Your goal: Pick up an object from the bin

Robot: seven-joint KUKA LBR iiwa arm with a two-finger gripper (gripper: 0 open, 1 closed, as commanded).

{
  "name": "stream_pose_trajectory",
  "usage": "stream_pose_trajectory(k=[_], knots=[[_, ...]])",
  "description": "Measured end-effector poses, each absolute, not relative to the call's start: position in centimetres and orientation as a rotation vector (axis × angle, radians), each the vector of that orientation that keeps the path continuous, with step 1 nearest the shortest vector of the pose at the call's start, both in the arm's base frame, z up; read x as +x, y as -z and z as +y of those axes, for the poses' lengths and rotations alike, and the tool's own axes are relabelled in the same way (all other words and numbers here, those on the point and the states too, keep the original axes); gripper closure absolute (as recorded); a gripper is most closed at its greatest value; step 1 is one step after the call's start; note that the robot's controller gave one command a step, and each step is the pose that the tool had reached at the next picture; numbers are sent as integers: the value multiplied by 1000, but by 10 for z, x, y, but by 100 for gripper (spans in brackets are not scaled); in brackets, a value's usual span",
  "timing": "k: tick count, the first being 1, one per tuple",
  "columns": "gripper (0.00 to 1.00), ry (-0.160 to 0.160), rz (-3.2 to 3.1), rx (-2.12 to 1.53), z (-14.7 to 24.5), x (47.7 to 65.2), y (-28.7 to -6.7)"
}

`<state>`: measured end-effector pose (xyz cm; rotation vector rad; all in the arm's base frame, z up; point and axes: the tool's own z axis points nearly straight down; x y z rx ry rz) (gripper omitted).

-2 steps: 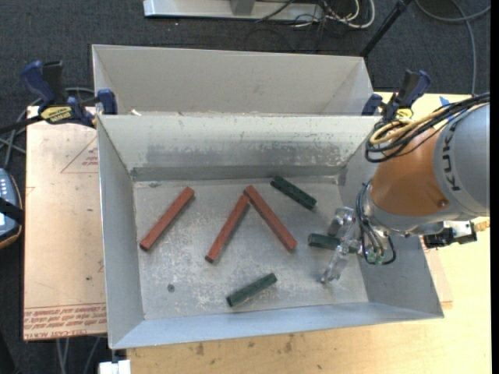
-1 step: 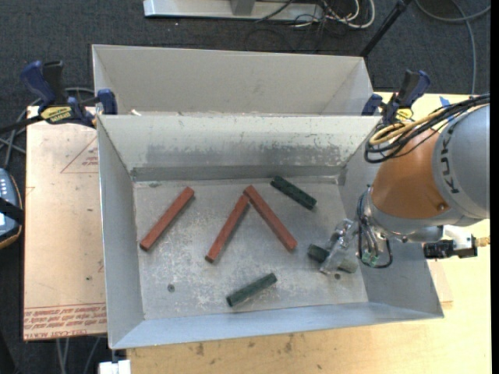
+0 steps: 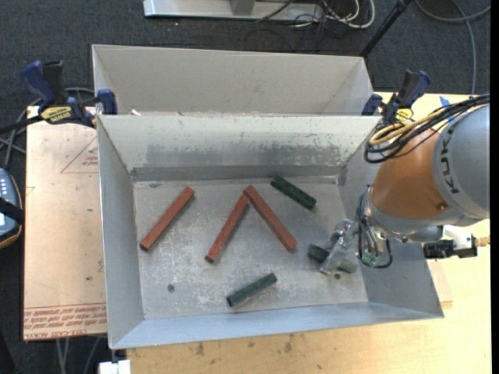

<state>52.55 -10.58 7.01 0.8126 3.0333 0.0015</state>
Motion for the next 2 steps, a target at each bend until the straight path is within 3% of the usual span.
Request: stream_pose_trajectory(k=[1, 2], knots=[[100, -1, 3036, 813, -106, 525, -72], [100, 0, 3045, 815, -105, 522, -88]])
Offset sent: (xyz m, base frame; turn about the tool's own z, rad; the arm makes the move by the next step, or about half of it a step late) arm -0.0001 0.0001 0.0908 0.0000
